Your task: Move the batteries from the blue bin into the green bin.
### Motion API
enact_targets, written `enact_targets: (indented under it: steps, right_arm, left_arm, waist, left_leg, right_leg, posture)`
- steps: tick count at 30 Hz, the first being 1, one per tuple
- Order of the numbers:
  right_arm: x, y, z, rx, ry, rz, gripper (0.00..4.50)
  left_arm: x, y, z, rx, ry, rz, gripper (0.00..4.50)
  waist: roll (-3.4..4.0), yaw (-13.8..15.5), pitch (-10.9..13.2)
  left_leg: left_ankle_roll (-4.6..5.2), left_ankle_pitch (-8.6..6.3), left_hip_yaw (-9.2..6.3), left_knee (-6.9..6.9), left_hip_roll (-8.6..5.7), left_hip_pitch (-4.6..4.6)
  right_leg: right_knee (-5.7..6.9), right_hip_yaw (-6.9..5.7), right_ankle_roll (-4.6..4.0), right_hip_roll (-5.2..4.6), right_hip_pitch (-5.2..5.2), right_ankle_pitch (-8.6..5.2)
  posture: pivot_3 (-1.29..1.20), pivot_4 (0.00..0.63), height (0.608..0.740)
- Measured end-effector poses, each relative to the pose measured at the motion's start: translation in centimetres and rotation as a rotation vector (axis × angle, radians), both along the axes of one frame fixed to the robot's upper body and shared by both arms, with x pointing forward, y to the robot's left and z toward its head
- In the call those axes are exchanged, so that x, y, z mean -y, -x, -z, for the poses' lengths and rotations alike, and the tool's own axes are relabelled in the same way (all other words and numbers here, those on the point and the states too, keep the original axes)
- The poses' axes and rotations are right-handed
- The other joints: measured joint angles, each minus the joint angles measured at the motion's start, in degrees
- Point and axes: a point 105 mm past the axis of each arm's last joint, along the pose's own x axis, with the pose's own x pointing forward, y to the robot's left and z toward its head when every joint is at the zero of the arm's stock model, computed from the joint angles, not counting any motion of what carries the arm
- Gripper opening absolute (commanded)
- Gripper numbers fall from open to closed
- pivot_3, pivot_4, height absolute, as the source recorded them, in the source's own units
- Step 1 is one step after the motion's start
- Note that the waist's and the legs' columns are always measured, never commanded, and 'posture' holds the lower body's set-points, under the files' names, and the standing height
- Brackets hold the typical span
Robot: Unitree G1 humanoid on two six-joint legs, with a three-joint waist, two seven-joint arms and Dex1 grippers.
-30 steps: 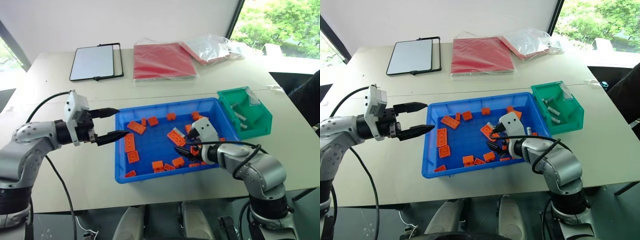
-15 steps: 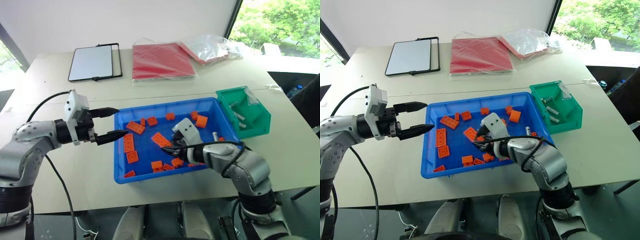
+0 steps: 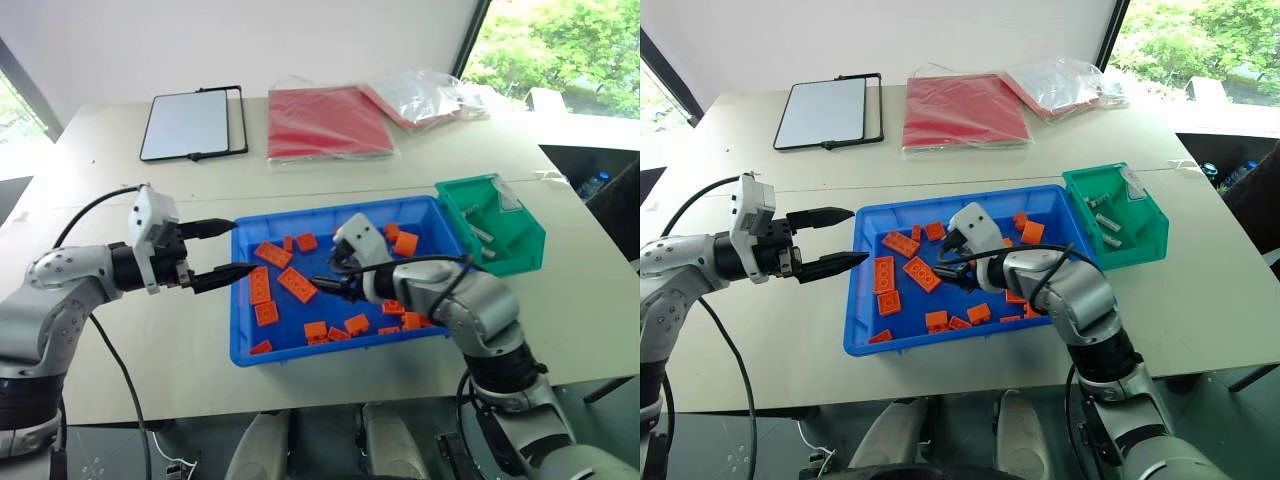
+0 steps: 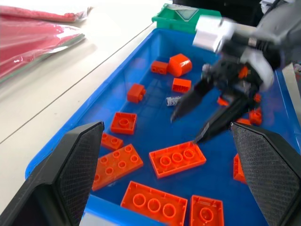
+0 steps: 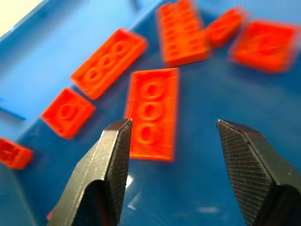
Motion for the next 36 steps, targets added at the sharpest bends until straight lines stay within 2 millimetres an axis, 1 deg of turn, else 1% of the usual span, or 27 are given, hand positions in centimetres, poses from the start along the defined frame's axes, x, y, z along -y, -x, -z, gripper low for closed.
enact_targets:
  steps: [2,4,7,10,12,14,15,16,18,19,20,22,25,26,27,28,29,30,31,32,34,35,36]
  right_arm:
    - [1.2,-0.1,-0.7,0.035,0.020,0.037,2.99]
    - [1.8,-0.1,-0.7,0.040,0.028,0.065,2.99]
    - [2.5,-0.1,0.2,0.023,0.046,0.093,2.99]
    - [2.9,-0.6,1.0,0.024,0.064,0.112,2.99]
    - [3.1,-0.9,1.8,0.022,0.084,0.121,2.99]
    - [3.7,-1.2,3.1,0.019,0.126,0.134,2.99]
    - [3.8,-1.4,3.2,0.036,0.129,0.133,2.99]
    - [4.0,-1.6,3.3,0.051,0.134,0.137,2.76]
    - [4.2,-1.8,3.4,0.069,0.138,0.139,2.15]
    - [4.3,-1.8,3.4,0.075,0.140,0.140,1.71]
    - [4.5,-1.9,3.4,0.085,0.145,0.142,1.13]
    - [4.6,-2.0,3.4,0.091,0.147,0.141,0.13]
    - [4.5,-1.4,3.2,0.059,0.111,0.136,0.09]
    - [4.6,-1.0,2.5,0.039,0.071,0.139,0.09]
    - [4.8,-0.8,1.4,0.046,0.034,0.144,0.09]
    - [5.6,-0.8,-0.2,0.063,-0.003,0.168,0.09]
    - [6.8,-1.0,-1.8,0.093,-0.025,0.210,0.09]
    - [8.6,-1.4,-3.4,0.131,-0.030,0.273,0.09]
    - [10.3,-1.6,-4.5,0.159,-0.023,0.329,0.09]
    - [12.7,-1.7,-5.6,0.191,0.008,0.401,0.09]
    - [17.0,-1.7,-7.0,0.233,0.059,0.541,0.09]
    - [18.5,-1.7,-7.2,0.236,0.073,0.592,0.09]
    - [19.6,-1.7,-7.1,0.234,0.085,0.623,0.59]
  left_arm:
    - [0.0,0.0,0.0,0.002,-0.001,-0.002,4.50]
    - [0.1,-0.1,-0.1,0.004,-0.001,0.000,4.50]
    - [0.2,-0.1,-0.3,0.014,0.000,0.007,4.50]
    - [0.4,-0.2,-0.5,0.017,-0.001,0.018,4.50]
    - [0.7,-0.2,-0.6,0.020,-0.001,0.028,4.50]
    - [0.8,-0.3,-0.7,0.025,0.000,0.032,4.50]
    - [0.8,-0.3,-0.7,0.024,0.000,0.032,4.50]
    - [0.8,-0.3,-0.7,0.024,0.001,0.033,4.50]
    - [0.8,-0.3,-0.7,0.023,0.001,0.035,4.50]
    - [0.9,-0.2,-0.6,0.021,0.001,0.037,4.50]
    - [0.9,-0.2,-0.6,0.019,0.002,0.039,4.50]
    - [1.0,-0.2,-0.6,0.017,0.006,0.042,4.50]
    - [1.2,-0.2,-0.5,0.014,0.023,0.053,4.50]
    - [1.4,-0.1,-0.5,0.010,0.029,0.059,4.50]
    - [1.5,-0.1,-0.4,0.007,0.036,0.064,4.50]
    - [1.7,0.0,-0.4,0.007,0.042,0.071,4.50]
    - [1.9,0.2,-0.3,0.000,0.049,0.081,4.50]
    - [2.0,0.4,-0.2,-0.008,0.052,0.088,4.50]
    - [2.1,0.5,0.0,-0.013,0.053,0.091,4.50]
    - [2.3,0.6,0.1,-0.018,0.056,0.095,4.50]
    - [2.7,0.7,0.6,-0.033,0.065,0.109,4.50]
    - [2.9,0.7,0.7,-0.040,0.069,0.117,4.50]
    - [3.2,0.7,0.9,-0.044,0.075,0.125,4.50]
  waist:
    - [0.00,-0.02,0.00]
    - [0.00,-0.07,0.00]
    - [0.00,-0.12,0.00]
    - [0.00,-0.11,0.00]
    - [0.00,-0.10,0.00]
    - [0.00,-0.09,0.00]
    - [-0.01,-0.08,-0.01]
    - [-0.03,-0.08,-0.02]
    - [-0.03,-0.08,-0.02]
    - [-0.03,-0.07,-0.02]
    - [-0.03,-0.07,-0.02]
    - [-0.03,-0.06,-0.02]
    - [-0.03,-0.04,-0.01]
    - [-0.01,-0.01,0.00]
    - [0.00,0.02,0.00]
    - [0.00,0.07,0.00]
    - [0.00,0.15,0.00]
    - [0.00,0.29,0.00]
    - [0.00,0.38,0.00]
    - [0.00,0.66,0.00]
    - [-0.01,1.10,0.00]
    - [-0.02,1.14,-0.01]
    - [-0.02,1.18,-0.01]
  left_leg:
    - [0.00,0.00,0.00,0.00,0.01,0.00]
    - [0.00,0.00,0.01,0.00,0.01,0.00]
    - [0.00,0.00,0.02,0.00,0.01,0.00]
    - [0.00,0.00,0.02,0.00,0.01,0.00]
    - [0.00,0.00,0.03,0.00,0.01,0.00]
    - [0.00,0.00,0.03,0.00,0.00,0.00]
    - [0.00,0.00,0.04,0.00,0.00,0.01]
    - [0.00,0.00,0.03,0.01,0.00,0.02]
    - [0.00,0.00,0.03,0.02,0.01,0.04]
    - [0.00,0.00,0.03,0.02,0.01,0.04]
    - [0.00,0.00,0.03,0.02,0.01,0.04]
    - [0.00,0.00,0.03,0.03,0.01,0.04]
    - [0.00,0.00,0.02,0.03,0.01,0.02]
    - [0.00,0.00,0.02,0.04,0.02,0.00]
    - [0.00,0.00,0.01,0.06,0.01,-0.02]
    - [0.01,0.00,0.00,0.09,0.01,-0.03]
    - [0.01,0.00,0.01,0.12,0.01,-0.04]
    - [0.01,0.00,0.00,0.16,-0.01,-0.04]
    - [0.01,0.00,-0.01,0.15,-0.01,-0.04]
    - [0.02,-0.01,-0.01,0.16,-0.03,-0.05]
    - [0.03,-0.01,0.03,0.15,-0.02,-0.05]
    - [0.03,-0.01,0.03,0.15,0.00,-0.05]
    - [0.03,-0.01,0.04,0.15,0.02,-0.05]
  right_leg:
    - [0.00,0.00,0.00,0.00,0.00,0.00]
    - [0.00,0.00,0.00,0.00,0.00,0.00]
    - [0.00,0.00,0.00,0.00,0.00,0.00]
    - [0.00,0.00,0.00,0.00,0.00,0.00]
    - [0.00,0.00,0.00,0.01,0.00,0.00]
    - [0.00,0.00,0.00,0.00,0.01,0.00]
    - [0.00,0.01,0.00,0.00,0.02,0.00]
    - [0.00,0.00,0.00,0.00,0.04,0.00]
    - [0.00,0.00,0.00,0.01,0.06,0.00]
    - [0.00,0.00,0.00,0.01,0.06,0.00]
    - [0.00,0.00,0.00,0.01,0.06,0.00]
    - [0.00,0.00,0.00,0.02,0.07,0.00]
    - [0.00,0.00,0.00,0.01,0.05,0.00]
    - [0.00,0.00,0.00,0.01,0.03,0.00]
    - [0.00,0.01,0.00,0.01,0.04,0.00]
    - [-0.01,0.00,0.00,0.01,0.04,0.00]
    - [-0.01,0.00,0.00,0.00,0.05,0.00]
    - [-0.02,-0.01,0.00,0.00,0.09,0.00]
    - [-0.04,-0.01,0.00,0.00,0.12,0.00]
    - [-0.06,-0.02,-0.01,-0.02,0.14,-0.01]
    - [-0.11,-0.02,-0.02,-0.02,0.15,-0.02]
    - [-0.11,-0.02,-0.03,-0.02,0.15,-0.02]
    - [-0.11,-0.03,-0.03,-0.01,0.16,-0.02]
  posture:
    - [0.00,0.150,0.731]
    - [0.00,0.150,0.731]
    - [0.00,0.150,0.731]
    - [0.00,0.150,0.731]
    - [0.00,0.150,0.731]
    - [0.00,0.150,0.731]
    - [0.00,0.150,0.731]
    - [0.00,0.150,0.731]
    - [0.00,0.150,0.731]
    - [0.00,0.150,0.731]
    - [0.00,0.150,0.731]
    - [0.00,0.150,0.731]
    - [0.00,0.150,0.731]
    - [0.00,0.150,0.731]
    - [0.00,0.150,0.731]
    - [0.00,0.150,0.731]
    - [0.00,0.150,0.731]
    - [0.00,0.150,0.731]
    - [0.00,0.150,0.731]
    - [0.00,0.150,0.731]
    - [0.00,0.150,0.731]
    - [0.00,0.150,0.731]
    - [0.00,0.150,0.731]
